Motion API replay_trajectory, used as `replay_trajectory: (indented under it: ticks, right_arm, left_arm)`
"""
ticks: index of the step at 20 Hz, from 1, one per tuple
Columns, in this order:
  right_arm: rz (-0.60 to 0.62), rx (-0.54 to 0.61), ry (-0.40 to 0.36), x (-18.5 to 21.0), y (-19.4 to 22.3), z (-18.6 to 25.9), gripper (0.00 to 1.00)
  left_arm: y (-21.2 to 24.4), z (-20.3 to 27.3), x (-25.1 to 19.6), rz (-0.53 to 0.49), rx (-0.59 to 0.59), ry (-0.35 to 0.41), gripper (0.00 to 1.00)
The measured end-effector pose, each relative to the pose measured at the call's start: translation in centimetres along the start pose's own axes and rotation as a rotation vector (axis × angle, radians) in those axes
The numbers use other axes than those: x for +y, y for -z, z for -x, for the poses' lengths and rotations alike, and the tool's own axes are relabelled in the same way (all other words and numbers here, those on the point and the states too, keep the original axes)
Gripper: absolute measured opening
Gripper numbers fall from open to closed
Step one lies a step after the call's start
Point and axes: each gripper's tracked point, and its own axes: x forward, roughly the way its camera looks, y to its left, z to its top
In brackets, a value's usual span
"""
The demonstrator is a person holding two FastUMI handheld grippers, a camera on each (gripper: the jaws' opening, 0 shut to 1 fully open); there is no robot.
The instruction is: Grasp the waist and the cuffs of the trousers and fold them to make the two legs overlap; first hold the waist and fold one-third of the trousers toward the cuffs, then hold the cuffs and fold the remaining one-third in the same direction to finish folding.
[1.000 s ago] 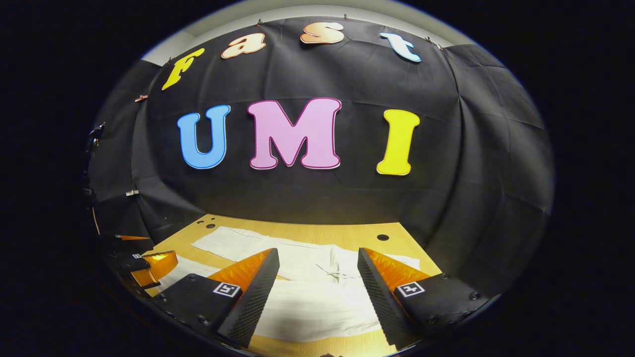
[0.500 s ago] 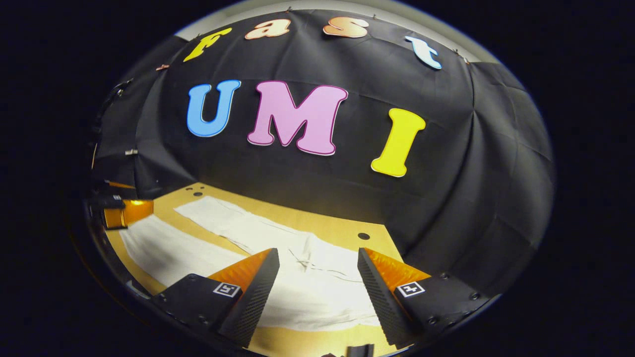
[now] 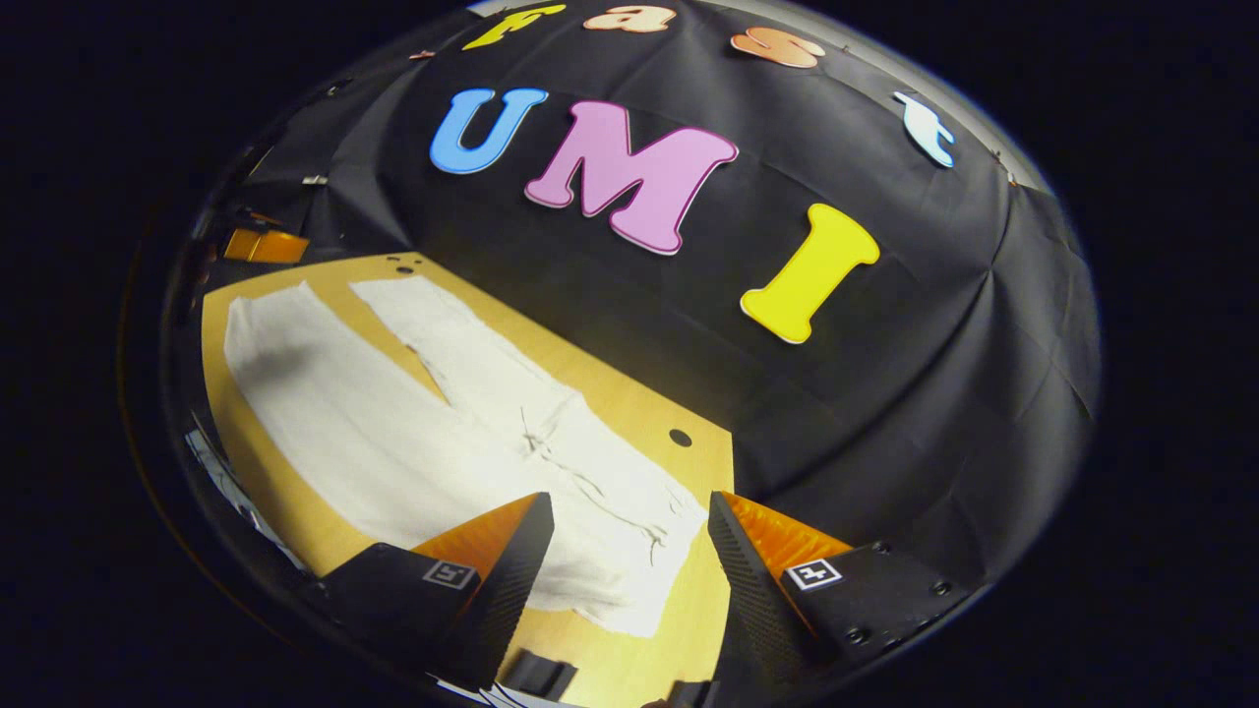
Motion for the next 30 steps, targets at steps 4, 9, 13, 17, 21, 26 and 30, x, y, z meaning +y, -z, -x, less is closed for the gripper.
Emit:
replay_trajectory:
  ticks: [4, 9, 13, 17, 21, 26, 30]
  right_arm:
    - [0.236, 0.095, -0.082, -0.9, 6.3, 0.2, 0.98]
    - [0.443, 0.152, -0.203, 0.3, 13.1, -0.4, 0.98]
    - [0.522, 0.216, -0.251, 0.1, 17.3, -1.4, 0.98]
    - [0.568, 0.255, -0.279, -0.1, 19.7, -3.5, 0.98]
    - [0.603, 0.268, -0.317, 0.7, 20.4, -5.9, 0.98]
    - [0.638, 0.291, -0.345, 2.0, 20.4, -8.3, 0.95]
    - [0.647, 0.316, -0.350, 2.5, 20.6, -9.3, 0.89]
  left_arm:
    - [0.6, -0.6, 0.9, -0.039, 0.033, -0.016, 0.98]
    - [1.1, -1.1, 1.9, -0.046, 0.079, -0.054, 0.98]
    - [1.8, -1.0, 2.0, -0.070, 0.112, -0.081, 0.98]
    - [3.2, -0.7, 1.3, -0.034, 0.157, -0.090, 0.98]
    - [4.0, -0.3, 0.9, -0.030, 0.178, -0.102, 0.98]
    - [3.8, 0.1, 2.0, -0.026, 0.189, -0.133, 0.98]
    - [4.0, 0.2, 3.0, -0.019, 0.199, -0.163, 0.98]
